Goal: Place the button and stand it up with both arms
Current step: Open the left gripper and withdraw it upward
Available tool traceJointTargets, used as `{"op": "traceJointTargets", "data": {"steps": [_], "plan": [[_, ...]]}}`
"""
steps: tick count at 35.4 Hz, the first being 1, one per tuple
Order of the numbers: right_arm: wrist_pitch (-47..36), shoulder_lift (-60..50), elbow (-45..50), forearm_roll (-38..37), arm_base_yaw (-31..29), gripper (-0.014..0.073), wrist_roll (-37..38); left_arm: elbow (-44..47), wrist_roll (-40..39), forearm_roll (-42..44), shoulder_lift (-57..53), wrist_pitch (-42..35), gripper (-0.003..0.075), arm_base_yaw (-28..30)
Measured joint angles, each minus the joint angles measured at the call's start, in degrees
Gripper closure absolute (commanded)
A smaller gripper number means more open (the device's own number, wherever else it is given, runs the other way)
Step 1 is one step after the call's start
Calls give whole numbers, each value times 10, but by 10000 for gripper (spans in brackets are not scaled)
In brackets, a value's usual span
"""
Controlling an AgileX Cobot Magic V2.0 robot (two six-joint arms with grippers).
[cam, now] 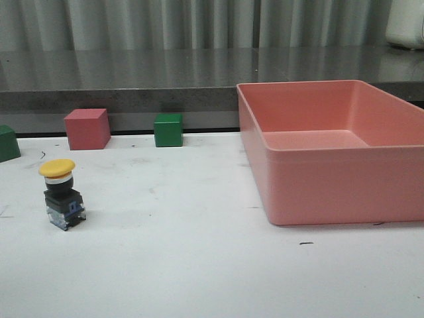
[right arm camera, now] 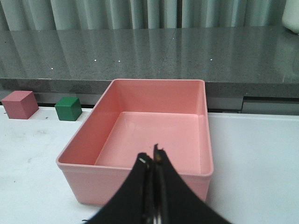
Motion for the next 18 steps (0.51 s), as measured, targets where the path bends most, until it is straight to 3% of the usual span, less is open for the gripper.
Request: {"op": "traceJointTargets", "data": {"steps": [3, 5, 18], "plan": [[0, 0, 0, 0, 0, 664, 0, -1, 0, 0, -76, 49, 701, 0], [0, 0, 0, 0, 0, 664, 0, -1, 0, 0, -131, 87, 739, 0], [0, 0, 0, 0, 0, 664, 0, -1, 0, -35, -340, 359, 741, 0]]}}
